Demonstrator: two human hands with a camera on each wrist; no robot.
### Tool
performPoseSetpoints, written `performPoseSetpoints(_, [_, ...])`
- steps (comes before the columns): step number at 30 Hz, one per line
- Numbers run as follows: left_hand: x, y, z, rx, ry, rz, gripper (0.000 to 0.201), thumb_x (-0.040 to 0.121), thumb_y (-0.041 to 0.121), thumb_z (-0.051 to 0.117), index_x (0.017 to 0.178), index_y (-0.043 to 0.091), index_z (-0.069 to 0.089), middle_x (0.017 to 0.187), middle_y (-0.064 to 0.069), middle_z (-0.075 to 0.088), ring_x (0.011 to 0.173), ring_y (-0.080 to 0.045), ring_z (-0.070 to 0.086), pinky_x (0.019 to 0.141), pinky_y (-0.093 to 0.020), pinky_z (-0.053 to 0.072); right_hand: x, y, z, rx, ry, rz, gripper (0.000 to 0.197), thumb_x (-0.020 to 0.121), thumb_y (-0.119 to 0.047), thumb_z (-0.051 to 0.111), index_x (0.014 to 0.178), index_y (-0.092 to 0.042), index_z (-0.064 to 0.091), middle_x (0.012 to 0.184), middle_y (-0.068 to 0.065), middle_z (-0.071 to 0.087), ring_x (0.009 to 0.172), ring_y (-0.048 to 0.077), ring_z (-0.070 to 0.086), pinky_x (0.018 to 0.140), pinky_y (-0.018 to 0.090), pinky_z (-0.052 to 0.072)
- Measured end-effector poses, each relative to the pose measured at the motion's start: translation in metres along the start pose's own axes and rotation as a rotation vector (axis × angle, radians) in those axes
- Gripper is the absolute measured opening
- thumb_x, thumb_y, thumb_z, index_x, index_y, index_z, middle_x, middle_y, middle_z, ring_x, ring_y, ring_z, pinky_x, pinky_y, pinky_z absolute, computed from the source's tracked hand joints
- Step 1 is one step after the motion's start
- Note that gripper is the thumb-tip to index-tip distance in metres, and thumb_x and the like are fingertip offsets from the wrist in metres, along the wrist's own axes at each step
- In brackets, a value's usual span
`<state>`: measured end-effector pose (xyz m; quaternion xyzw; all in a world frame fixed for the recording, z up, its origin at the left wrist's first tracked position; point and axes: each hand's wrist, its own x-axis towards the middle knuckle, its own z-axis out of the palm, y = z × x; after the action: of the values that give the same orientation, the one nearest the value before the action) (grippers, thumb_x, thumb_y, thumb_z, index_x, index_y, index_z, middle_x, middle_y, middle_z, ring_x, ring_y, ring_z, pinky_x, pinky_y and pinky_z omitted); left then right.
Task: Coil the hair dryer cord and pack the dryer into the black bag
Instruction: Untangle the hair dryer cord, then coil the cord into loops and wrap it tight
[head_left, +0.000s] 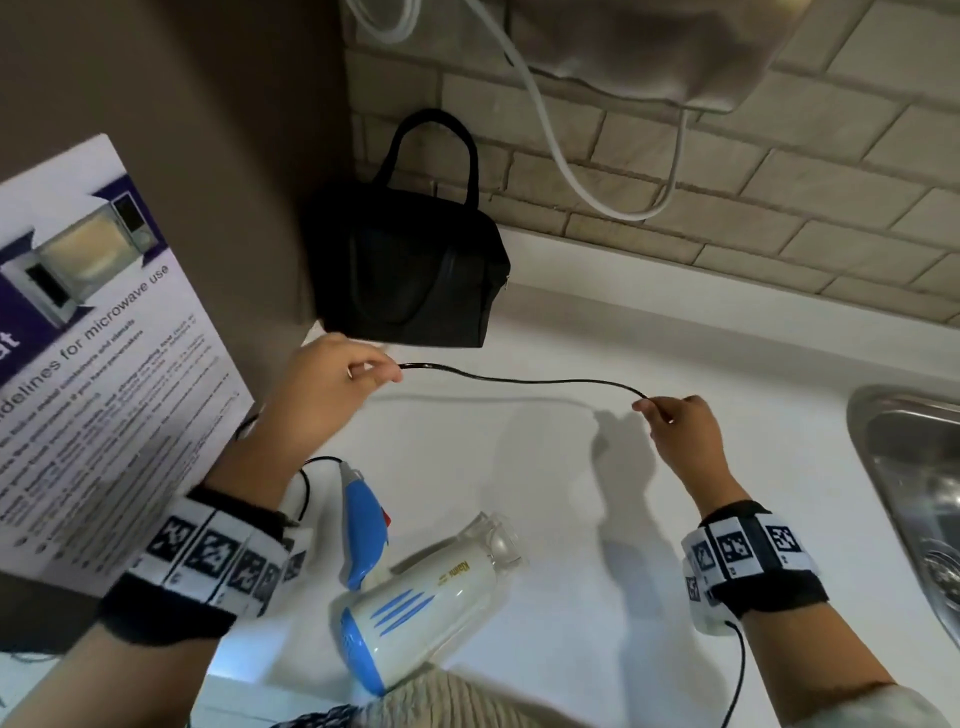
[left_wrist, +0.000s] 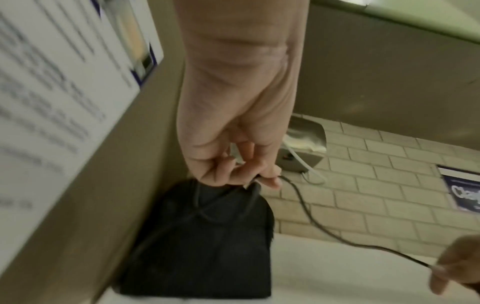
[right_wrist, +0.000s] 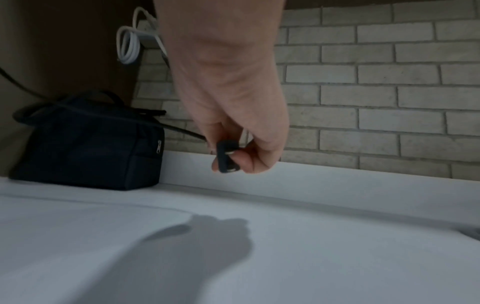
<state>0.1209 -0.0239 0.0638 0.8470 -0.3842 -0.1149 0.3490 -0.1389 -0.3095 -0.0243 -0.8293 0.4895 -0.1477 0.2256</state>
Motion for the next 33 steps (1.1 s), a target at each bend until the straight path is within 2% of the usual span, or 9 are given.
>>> performPoseSetpoints(2, [0.004, -0.004, 0.025, -0.051, -0.025, -0.031, 0.018, 0.09, 0.028, 0.061, 0.091, 0.017, 0.074, 0.087, -0.008, 0.063, 0.065, -0.017, 0.065, 0.067, -0.029, 0.052, -0.002, 0.01, 0.008, -0.028, -0.033, 0.051, 0.026, 0.093, -0.028, 0.053, 0.094, -0.011, 0.072, 0.082, 0.021, 0.068, 0.083, 0.034, 0.061, 0.066, 0.032, 0.041])
performPoseSetpoints(4, [0.01, -0.007, 0.048, -0.061, -0.067, -0.047, 0.02, 0.09, 0.028, 0.061, 0.093, 0.011, 0.072, 0.087, -0.011, 0.062, 0.065, -0.02, 0.069, 0.068, -0.037, 0.057, -0.008, 0.013, 0.015, -0.031, -0.063, 0.083, 0.023, 0.091, -0.026, 0.055, 0.105, -0.012, 0.069, 0.086, 0.018, 0.069, 0.075, 0.034, 0.065, 0.069, 0.032, 0.049])
performPoseSetpoints(10, [0.023, -0.022, 0.095, 0.146, -0.287, 0.017, 0.022, 0.094, 0.025, 0.055, 0.101, 0.01, 0.07, 0.1, -0.01, 0.058, 0.089, -0.027, 0.061, 0.082, -0.036, 0.05, -0.024, 0.016, 0.029, -0.037, -0.124, 0.137, 0.02, 0.09, -0.025, 0.056, 0.101, -0.014, 0.068, 0.095, 0.017, 0.069, 0.073, 0.033, 0.067, 0.071, 0.038, 0.055])
performPoseSetpoints(15, [0.02, -0.037, 0.106, 0.203, -0.462, 0.003, 0.029, 0.095, 0.031, 0.048, 0.075, 0.011, 0.054, 0.081, -0.002, 0.046, 0.075, -0.019, 0.051, 0.07, -0.031, 0.043, -0.029, 0.016, 0.03, -0.077, -0.133, 0.115, 0.028, 0.091, -0.022, 0.059, 0.115, -0.009, 0.064, 0.104, 0.019, 0.063, 0.085, 0.032, 0.063, 0.069, 0.026, 0.039])
performPoseSetpoints(19, [0.015, -0.038, 0.099, 0.161, -0.516, -0.008, 0.031, 0.096, 0.035, 0.049, 0.112, 0.012, 0.062, 0.109, -0.005, 0.057, 0.104, -0.021, 0.059, 0.093, -0.036, 0.048, -0.034, 0.01, 0.029, -0.097, -0.138, 0.074, 0.033, 0.091, -0.019, 0.057, 0.122, -0.009, 0.06, 0.108, 0.021, 0.057, 0.075, 0.032, 0.057, 0.068, 0.027, 0.038])
performPoseSetpoints(22, [0.003, -0.035, 0.086, 0.07, -0.484, -0.031, 0.038, 0.094, 0.034, 0.053, 0.127, 0.016, 0.059, 0.126, -0.005, 0.058, 0.115, -0.02, 0.057, 0.102, -0.037, 0.043, -0.043, 0.007, 0.027, -0.15, -0.128, 0.04, 0.038, 0.09, -0.019, 0.057, 0.127, -0.011, 0.057, 0.111, 0.023, 0.055, 0.091, 0.041, 0.058, 0.076, 0.035, 0.045])
performPoseSetpoints(27, [-0.027, -0.043, 0.059, 0.024, -0.333, -0.116, 0.028, 0.094, 0.028, 0.054, 0.114, 0.012, 0.066, 0.112, -0.002, 0.067, 0.106, -0.018, 0.061, 0.096, -0.034, 0.046, -0.063, -0.002, 0.022, -0.21, -0.067, -0.079, 0.043, 0.084, -0.021, 0.065, 0.126, -0.015, 0.058, 0.107, 0.02, 0.058, 0.101, 0.044, 0.053, 0.086, 0.047, 0.045])
performPoseSetpoints(31, [-0.051, -0.062, 0.05, 0.245, -0.243, -0.242, 0.031, 0.095, 0.032, 0.049, 0.089, 0.007, 0.066, 0.084, -0.007, 0.068, 0.084, -0.024, 0.063, 0.074, -0.035, 0.049, -0.089, -0.021, 0.021, -0.207, -0.12, -0.265, 0.046, 0.08, -0.018, 0.072, 0.125, -0.015, 0.059, 0.108, 0.016, 0.056, 0.1, 0.04, 0.055, 0.085, 0.047, 0.046])
performPoseSetpoints(33, [-0.064, -0.062, 0.051, 0.348, -0.206, -0.308, 0.038, 0.098, 0.038, 0.044, 0.074, 0.01, 0.056, 0.063, -0.002, 0.054, 0.07, -0.023, 0.055, 0.061, -0.032, 0.037, -0.107, -0.035, 0.027, -0.206, -0.163, -0.366, 0.047, 0.077, -0.015, 0.075, 0.122, -0.014, 0.061, 0.108, 0.016, 0.056, 0.098, 0.04, 0.058, 0.08, 0.048, 0.048])
